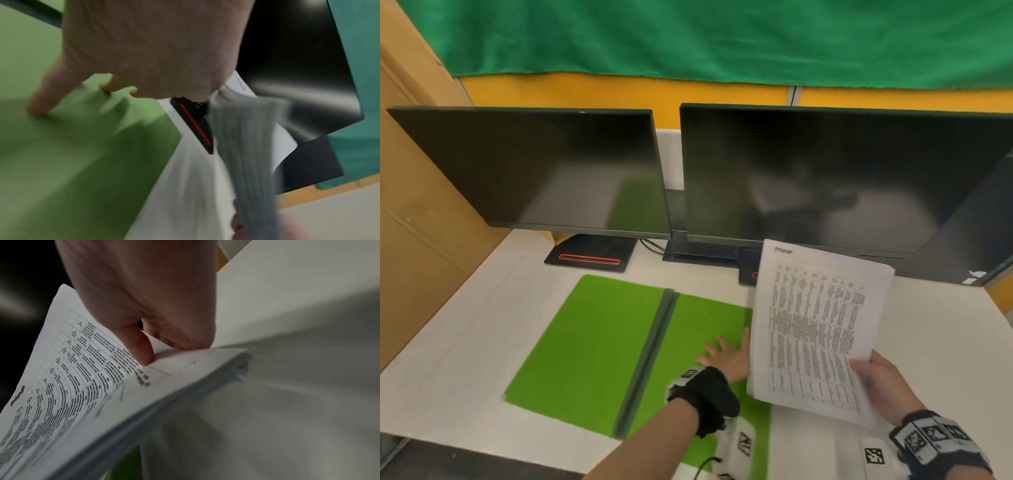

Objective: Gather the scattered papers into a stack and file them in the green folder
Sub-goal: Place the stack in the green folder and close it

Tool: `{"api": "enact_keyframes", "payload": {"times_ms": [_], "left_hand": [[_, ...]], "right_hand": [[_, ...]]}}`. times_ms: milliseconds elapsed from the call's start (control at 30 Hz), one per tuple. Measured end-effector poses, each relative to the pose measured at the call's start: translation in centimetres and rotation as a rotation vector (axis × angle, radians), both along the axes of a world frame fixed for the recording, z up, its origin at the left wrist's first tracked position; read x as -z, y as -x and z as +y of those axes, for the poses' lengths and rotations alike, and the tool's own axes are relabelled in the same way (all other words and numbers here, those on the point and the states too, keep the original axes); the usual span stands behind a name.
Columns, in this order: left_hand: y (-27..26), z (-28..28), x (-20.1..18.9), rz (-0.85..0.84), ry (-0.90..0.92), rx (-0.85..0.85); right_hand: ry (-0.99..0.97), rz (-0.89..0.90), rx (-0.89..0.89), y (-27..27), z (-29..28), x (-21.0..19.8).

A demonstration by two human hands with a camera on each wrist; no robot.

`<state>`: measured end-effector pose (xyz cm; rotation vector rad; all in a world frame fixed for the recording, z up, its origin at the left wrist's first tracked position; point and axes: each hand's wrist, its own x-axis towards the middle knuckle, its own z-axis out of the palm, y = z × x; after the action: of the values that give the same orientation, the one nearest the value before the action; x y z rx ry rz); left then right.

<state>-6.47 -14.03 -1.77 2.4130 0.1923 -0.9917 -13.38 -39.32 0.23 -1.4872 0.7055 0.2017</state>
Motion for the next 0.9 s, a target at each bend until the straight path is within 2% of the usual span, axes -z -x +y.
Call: {"api": "enact_keyframes", "payload": {"times_ms": [67, 133, 200, 233, 300, 333, 367, 400, 533, 733, 900], "left_hand": [[0.5, -2.1, -1.6, 0.070, 0.187, 0.009], [0.5, -2.5, -3.4, 0.131, 0.381, -0.105], [0.2, -1.5, -4.1, 0.067, 0.454, -0.188], [-0.2, -0.3, -4.1, -0.033, 0.388, -0.162], [-1.0, 2.8, -2.4, -0.282, 0.055, 0.011], [-1.0, 4.5, -1.4, -0.338, -0.099, 0.129], [-0.9, 6.1, -0.1, -0.327, -0.199, 0.217], [-0.6, 7.2, 1.2, -0.292, -0.233, 0.252], [1.2, 7.3, 3.2, -0.233, -0.077, 0.111], [0.9, 4.1, 1.6, -0.158, 0.098, -0.143], [-0.3, 4.9, 0.7, -0.094, 0.200, -0.185]], "right_hand": [[-0.023, 0.016, 0.044, 0.6, -0.9, 0.5], [-0.025, 0.027, 0.071, 0.8, -1.2, 0.8], [-0.044, 0.033, 0.082, 0.8, -0.8, 1.1], [-0.058, 0.033, 0.084, 0.6, -0.5, 1.3], [-0.070, 0.043, 0.062, 0.4, 0.6, 1.6], [-0.066, 0.053, 0.040, 0.2, 1.2, 1.8], [-0.064, 0.061, 0.021, 0.0, 1.6, 2.1], [-0.059, 0.072, 0.000, -0.2, 2.0, 2.3], [-0.007, 0.126, -0.043, -1.4, 3.3, 2.7], [0.131, 0.194, -0.119, -2.2, 4.9, 1.9], [0.232, 0.189, -0.159, -2.5, 4.9, 1.3]]}}
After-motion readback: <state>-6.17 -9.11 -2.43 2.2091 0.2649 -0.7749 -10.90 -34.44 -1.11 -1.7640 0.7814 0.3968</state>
